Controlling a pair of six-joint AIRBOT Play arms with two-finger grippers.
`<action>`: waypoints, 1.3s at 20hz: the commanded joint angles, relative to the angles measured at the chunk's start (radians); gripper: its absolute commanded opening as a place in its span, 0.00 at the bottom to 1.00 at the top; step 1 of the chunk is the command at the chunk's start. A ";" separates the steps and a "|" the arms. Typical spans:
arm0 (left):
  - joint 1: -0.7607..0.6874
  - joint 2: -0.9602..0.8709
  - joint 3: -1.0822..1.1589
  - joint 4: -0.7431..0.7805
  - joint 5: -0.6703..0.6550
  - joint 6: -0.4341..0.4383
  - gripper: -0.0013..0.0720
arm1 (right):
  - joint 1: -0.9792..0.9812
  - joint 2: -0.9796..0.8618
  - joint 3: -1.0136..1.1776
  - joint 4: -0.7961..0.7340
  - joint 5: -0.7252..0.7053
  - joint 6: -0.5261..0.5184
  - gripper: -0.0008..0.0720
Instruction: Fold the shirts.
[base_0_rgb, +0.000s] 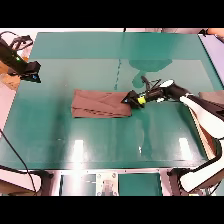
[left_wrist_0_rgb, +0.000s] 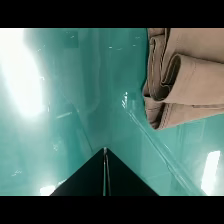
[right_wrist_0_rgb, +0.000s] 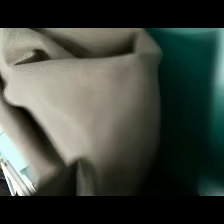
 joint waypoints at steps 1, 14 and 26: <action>0.000 0.001 0.000 0.000 0.000 -0.003 0.05 | 0.066 -0.034 -0.004 0.166 -0.032 -0.097 0.13; 0.000 0.001 0.000 -0.002 0.005 -0.003 0.05 | -0.402 0.315 0.656 -0.221 0.335 0.269 0.03; 0.000 0.000 0.000 -0.001 0.008 -0.003 0.05 | -1.118 0.339 0.822 -0.640 0.555 0.426 0.03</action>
